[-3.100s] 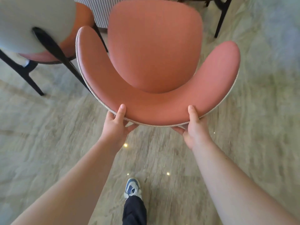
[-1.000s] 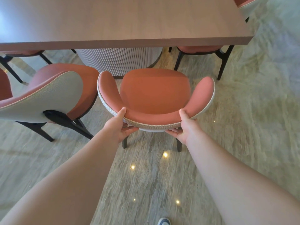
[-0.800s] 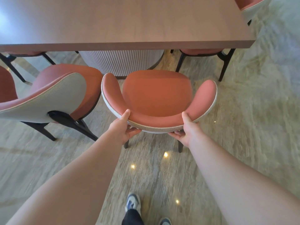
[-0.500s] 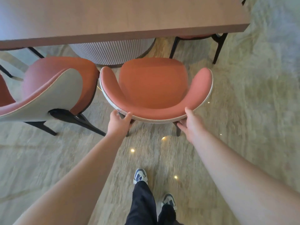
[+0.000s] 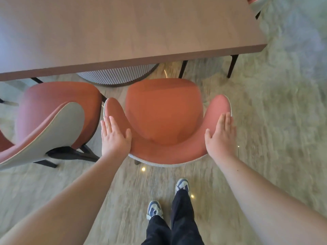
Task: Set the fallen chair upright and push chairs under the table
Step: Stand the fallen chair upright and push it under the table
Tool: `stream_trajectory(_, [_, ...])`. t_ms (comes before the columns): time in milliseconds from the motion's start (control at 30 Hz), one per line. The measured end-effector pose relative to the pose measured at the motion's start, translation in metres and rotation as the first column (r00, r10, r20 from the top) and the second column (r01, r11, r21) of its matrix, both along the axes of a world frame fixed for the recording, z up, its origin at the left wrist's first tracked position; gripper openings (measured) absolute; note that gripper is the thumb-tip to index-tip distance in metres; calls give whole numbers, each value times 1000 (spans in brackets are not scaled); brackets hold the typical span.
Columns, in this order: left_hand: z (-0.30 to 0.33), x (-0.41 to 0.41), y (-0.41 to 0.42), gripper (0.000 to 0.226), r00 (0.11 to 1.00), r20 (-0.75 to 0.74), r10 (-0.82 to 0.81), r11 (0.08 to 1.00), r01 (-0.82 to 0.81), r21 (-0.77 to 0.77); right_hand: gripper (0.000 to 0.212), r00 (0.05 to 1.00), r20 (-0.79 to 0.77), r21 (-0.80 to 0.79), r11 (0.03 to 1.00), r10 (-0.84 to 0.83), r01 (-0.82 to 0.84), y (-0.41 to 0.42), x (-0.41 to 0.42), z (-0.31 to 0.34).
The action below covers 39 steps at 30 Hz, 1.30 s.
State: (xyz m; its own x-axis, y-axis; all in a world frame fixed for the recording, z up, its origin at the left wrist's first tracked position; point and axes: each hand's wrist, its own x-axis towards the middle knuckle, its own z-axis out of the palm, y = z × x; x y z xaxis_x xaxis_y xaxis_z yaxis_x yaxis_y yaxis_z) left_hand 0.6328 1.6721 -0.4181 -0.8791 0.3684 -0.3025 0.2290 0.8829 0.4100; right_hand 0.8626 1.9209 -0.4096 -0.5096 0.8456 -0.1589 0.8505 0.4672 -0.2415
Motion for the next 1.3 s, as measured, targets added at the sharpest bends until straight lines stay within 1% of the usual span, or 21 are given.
stream_trajectory(67, [-5, -2, 11, 81, 996, 46, 78, 997, -77, -15, 79, 996, 93, -35, 999, -13, 16, 16, -8, -8])
stream_trajectory(133, [-6, 1, 15, 79, 991, 36, 130, 991, -129, -33, 79, 995, 99, -69, 997, -21, 28, 19, -10, -14])
stream_trajectory(233, [-6, 1, 20, 80, 990, 21, 139, 988, -138, -75, 78, 995, 94, -69, 997, -32, 38, 18, -12, -19])
stream_trajectory(400, [-11, -2, 25, 83, 990, 1, 141, 979, -139, -151, 79, 980, 198, -31, 999, -24, 30, 21, -18, -24])
stream_trajectory(500, [-8, -2, 25, 83, 989, 14, 144, 974, -139, -176, 80, 977, 211, -24, 999, -17, 23, 20, -20, -21])
stream_trajectory(600, [-7, -3, 25, 83, 990, 44, 134, 980, -126, -152, 80, 983, 183, -62, 998, -19, 31, 20, -18, -19])
stream_trajectory(667, [-4, -3, 21, 85, 988, 65, 142, 988, -137, -73, 81, 989, 150, -108, 994, -11, 27, 22, -17, -16])
stream_trajectory(700, [-1, -3, 18, 89, 976, 105, 191, 982, -191, -9, 82, 991, 133, -129, 991, -11, 28, 21, -16, -12])
stream_trajectory(733, [2, -2, 16, 94, 941, 175, 290, 951, -304, 54, 85, 995, 97, -149, 988, -35, 49, 20, -15, -7])
stream_trajectory(767, [5, 0, 16, 100, 860, 269, 434, 879, -470, 82, 88, 992, 32, -183, 975, -119, 123, 17, -14, -1])
stream_trajectory(800, [11, 3, 18, 102, 709, 385, 591, 748, -660, 66, 92, 959, -30, -248, 932, -281, 265, 14, -14, 6])
stream_trajectory(833, [16, 9, 21, 99, 512, 517, 686, 590, -807, 17, 94, 871, -62, -355, 827, -487, 437, 11, -15, 13])
stream_trajectory(867, [19, 17, 24, 89, 325, 654, 683, 468, -883, -49, 92, 716, -37, -507, 630, -697, 588, 7, -16, 20])
stream_trajectory(900, [19, 25, 26, 72, 189, 763, 618, 411, -905, -109, 84, 527, 56, -675, 357, -848, 646, 1, -19, 25])
stream_trajectory(933, [19, 31, 26, 57, 110, 820, 561, 394, -907, -148, 74, 383, 198, -795, 80, -902, 601, -6, -20, 27])
stream_trajectory(967, [18, 35, 25, 50, 88, 836, 542, 403, -900, -166, 65, 324, 309, -845, -102, -894, 525, -12, -22, 29])
stream_trajectory(1000, [15, 37, 24, 50, 94, 829, 551, 411, -896, -171, 60, 325, 364, -856, -177, -873, 485, -17, -24, 31])
stream_trajectory(1033, [13, 38, 23, 50, 120, 817, 564, 422, -892, -161, 57, 334, 382, -854, -191, -862, 485, -20, -25, 30])
stream_trajectory(1100, [10, 36, 22, 50, 156, 796, 584, 439, -886, -149, 55, 352, 377, -834, -148, -857, 531, -23, -26, 24])
stream_trajectory(1133, [9, 35, 22, 50, 164, 787, 595, 442, -884, -150, 55, 346, 370, -824, -132, -862, 550, -24, -26, 21])
stream_trajectory(1300, [9, 34, 27, 47, 214, 734, 644, 470, -868, -160, 56, 370, 332, -826, -77, -868, 558, -26, -23, 15])
